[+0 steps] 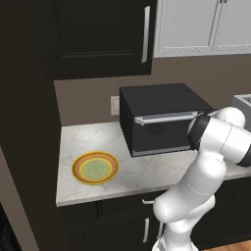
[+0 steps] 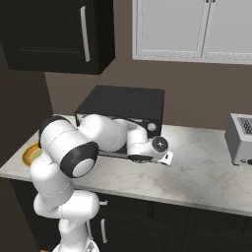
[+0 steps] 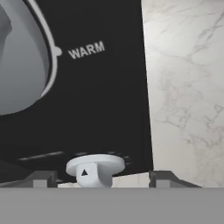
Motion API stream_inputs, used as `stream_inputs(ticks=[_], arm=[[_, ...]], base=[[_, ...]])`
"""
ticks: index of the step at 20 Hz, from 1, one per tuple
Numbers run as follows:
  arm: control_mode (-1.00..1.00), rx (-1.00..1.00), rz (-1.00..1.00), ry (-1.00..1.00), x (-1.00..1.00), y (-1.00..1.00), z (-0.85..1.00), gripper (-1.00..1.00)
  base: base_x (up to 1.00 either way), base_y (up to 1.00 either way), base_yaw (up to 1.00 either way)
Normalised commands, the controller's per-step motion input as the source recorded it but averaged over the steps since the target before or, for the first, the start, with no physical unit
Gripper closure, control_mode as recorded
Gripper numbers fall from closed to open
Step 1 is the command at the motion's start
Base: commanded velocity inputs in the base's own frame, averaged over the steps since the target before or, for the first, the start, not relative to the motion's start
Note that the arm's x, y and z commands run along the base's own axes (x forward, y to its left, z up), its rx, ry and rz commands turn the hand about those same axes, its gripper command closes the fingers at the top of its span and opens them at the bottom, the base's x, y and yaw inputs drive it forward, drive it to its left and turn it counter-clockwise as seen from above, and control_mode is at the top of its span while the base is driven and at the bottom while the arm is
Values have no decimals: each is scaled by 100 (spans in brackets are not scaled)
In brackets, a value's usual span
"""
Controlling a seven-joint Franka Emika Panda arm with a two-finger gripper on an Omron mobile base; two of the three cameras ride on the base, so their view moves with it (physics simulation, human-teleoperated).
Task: Pick up the bagel from the plate, place it on the toaster oven rack, close the door, and set the timer.
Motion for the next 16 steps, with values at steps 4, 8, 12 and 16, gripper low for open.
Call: stream_inputs(ticks=[4,8,12,16], arm=[[-100,12,1,0,18,-42,3,100],[-100,15,2,0,19,-58,11,100],[-100,19,4,0,25,-59,14,100],[-100,34,10,3,34,-61,13,100]], base=[[0,0,0],[0,0,0],[0,0,0],[0,0,0]])
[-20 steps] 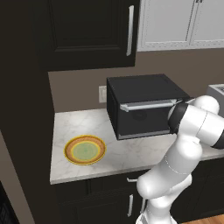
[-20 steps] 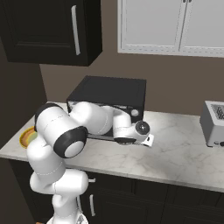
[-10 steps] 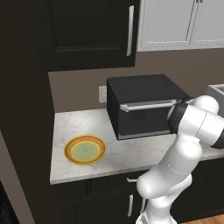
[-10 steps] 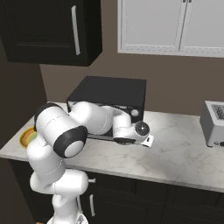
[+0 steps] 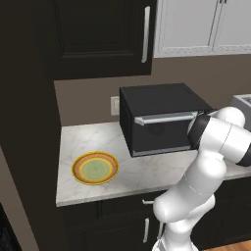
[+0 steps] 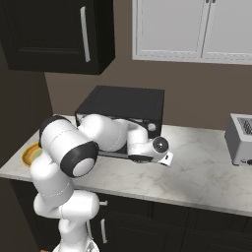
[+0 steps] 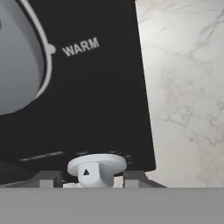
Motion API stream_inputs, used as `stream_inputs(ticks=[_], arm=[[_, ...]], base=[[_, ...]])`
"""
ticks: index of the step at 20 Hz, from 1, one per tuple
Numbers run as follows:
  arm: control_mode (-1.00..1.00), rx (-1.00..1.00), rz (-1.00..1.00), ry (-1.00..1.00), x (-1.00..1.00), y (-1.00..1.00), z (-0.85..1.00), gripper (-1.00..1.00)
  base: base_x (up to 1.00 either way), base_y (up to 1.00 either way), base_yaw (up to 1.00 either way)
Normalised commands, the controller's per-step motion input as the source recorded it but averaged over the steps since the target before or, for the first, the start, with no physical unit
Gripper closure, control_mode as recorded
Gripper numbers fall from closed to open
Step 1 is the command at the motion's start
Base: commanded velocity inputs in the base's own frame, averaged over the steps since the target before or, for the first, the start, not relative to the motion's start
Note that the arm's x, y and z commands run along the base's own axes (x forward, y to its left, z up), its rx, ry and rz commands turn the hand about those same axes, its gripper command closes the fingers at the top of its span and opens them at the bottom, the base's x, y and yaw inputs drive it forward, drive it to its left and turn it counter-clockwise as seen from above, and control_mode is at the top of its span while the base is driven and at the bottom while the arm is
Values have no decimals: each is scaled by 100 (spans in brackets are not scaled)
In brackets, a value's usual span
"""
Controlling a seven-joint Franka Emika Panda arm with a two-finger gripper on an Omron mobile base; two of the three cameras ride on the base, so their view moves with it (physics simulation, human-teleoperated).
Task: Pick up the bagel from the plate, place it on the toaster oven rack, close the door, and set the timer.
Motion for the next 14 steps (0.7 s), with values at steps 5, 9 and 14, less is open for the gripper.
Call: stream_inputs(ticks=[5,9,14], arm=[[-100,57,19,7,39,-67,4,100],[-100,68,26,5,43,-79,1,100],[-100,64,29,1,37,-82,0,100]], base=[[0,0,0],[0,0,0],[0,0,0]])
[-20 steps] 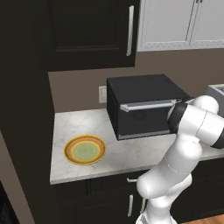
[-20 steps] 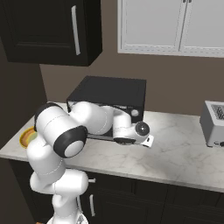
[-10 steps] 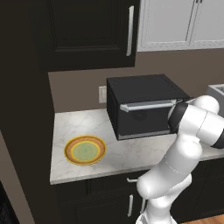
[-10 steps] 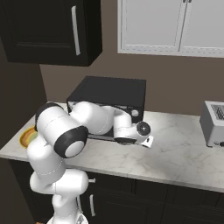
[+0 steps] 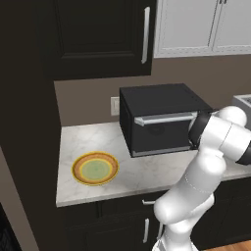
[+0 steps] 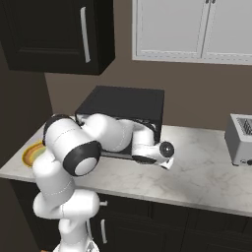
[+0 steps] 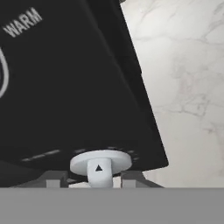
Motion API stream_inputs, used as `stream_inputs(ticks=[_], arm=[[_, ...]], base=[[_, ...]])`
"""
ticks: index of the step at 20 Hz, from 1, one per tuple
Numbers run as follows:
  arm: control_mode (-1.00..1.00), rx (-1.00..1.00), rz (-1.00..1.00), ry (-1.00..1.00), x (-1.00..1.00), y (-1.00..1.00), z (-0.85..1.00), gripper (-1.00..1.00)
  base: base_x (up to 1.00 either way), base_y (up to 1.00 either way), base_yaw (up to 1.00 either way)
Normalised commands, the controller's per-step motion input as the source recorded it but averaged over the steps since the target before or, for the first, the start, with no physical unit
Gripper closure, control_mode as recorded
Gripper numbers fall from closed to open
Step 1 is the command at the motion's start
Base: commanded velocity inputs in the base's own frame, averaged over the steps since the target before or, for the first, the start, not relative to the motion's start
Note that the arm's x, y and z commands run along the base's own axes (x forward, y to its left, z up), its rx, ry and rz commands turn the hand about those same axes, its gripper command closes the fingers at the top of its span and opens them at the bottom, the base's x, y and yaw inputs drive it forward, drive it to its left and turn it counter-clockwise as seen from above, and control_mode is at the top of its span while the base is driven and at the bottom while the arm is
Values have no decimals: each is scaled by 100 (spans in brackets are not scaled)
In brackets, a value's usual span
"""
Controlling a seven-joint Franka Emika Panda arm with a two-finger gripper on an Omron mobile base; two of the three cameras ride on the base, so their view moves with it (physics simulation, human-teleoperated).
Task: Pick up the bagel from the plate, place it on the toaster oven rack, close the door, and set the timer.
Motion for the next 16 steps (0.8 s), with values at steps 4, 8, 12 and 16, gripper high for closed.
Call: stream_inputs(ticks=[4,8,12,16], arm=[[-100,64,30,3,40,-76,0,100],[-100,69,31,10,45,-68,0,100],[-100,70,32,7,47,-63,0,100],[-100,66,33,0,26,-64,0,100]], base=[[0,0,0],[0,0,0],[0,0,0],[0,0,0]])
